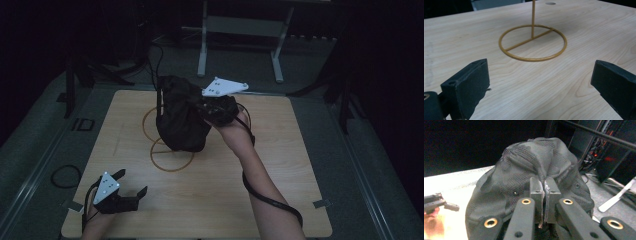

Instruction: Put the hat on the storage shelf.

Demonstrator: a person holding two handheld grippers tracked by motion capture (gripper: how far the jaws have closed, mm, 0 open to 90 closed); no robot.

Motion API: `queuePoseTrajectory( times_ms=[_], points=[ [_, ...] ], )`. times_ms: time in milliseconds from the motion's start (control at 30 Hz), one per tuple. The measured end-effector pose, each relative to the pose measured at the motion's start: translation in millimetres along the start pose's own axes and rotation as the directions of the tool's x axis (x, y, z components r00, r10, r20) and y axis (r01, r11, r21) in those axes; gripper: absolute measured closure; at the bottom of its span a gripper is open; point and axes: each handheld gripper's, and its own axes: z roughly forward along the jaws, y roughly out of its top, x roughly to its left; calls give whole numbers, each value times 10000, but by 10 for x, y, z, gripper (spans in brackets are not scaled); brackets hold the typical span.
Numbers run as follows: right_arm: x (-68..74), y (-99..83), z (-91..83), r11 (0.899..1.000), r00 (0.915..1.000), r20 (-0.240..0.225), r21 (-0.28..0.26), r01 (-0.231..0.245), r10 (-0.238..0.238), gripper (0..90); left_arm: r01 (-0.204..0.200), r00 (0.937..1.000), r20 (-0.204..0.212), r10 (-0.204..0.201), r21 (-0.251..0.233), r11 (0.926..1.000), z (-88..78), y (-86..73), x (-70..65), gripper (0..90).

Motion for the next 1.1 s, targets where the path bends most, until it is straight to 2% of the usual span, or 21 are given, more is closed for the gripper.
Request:
queuePoseTrajectory(
  times_ms=[200, 600, 833, 967, 1100],
  points=[
    [28, 4, 222, 9991, 9993, -72, 205, -360, 361, 875, -328, 9995, 24, 328, 68, 9994, 10, -16, -28, 24],
    [103, -61, 494, 9952, 9951, -505, 544, -817, 845, 872, -99, 9999, 132, 99, -19, 9999, 0, -19, -5, 24],
    [103, -69, 527, 9941, 9938, -623, 630, -878, 917, 864, -91, 9999, 107, 92, -52, 9999, 2, -23, -7, 24],
    [96, -87, 534, 9925, 9893, -905, 539, -1099, 1144, 815, -26, 9998, 184, 27, -55, 10000, 8, -26, -14, 25],
    [121, -79, 567, 9917, 9841, -1294, 580, -1149, 1216, 689, -35, 9998, 205, 36, -44, 10000, 9, -26, -17, 24]
  ],
)
